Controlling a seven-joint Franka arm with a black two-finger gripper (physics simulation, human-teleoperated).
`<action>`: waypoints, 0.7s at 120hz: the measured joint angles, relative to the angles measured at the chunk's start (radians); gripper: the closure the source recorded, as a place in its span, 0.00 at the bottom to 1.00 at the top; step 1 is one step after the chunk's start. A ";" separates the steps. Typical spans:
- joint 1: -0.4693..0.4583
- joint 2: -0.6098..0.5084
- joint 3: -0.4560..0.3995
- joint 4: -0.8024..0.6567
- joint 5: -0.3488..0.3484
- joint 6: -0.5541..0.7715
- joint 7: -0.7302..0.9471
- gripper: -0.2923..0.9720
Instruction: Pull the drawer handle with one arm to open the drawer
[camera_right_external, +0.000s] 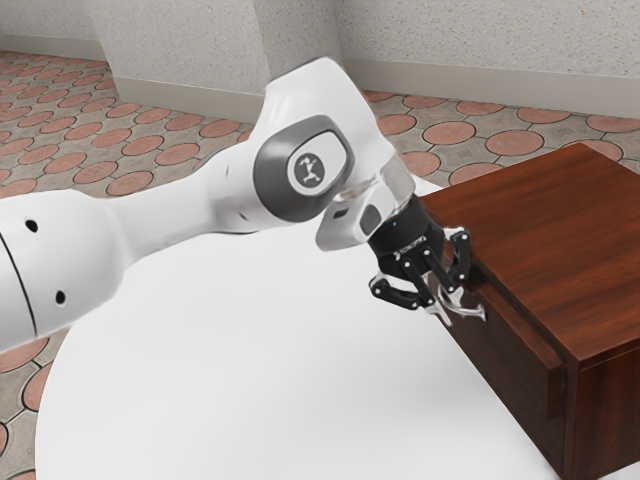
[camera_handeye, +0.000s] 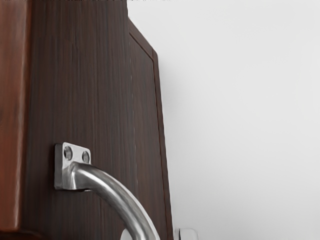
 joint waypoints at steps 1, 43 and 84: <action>0.000 -0.006 0.000 -0.007 0.001 0.001 0.001 0.79; 0.013 -0.281 0.002 -0.306 0.132 0.057 0.026 0.85; 0.011 -0.450 0.022 -0.502 0.178 0.122 0.042 0.85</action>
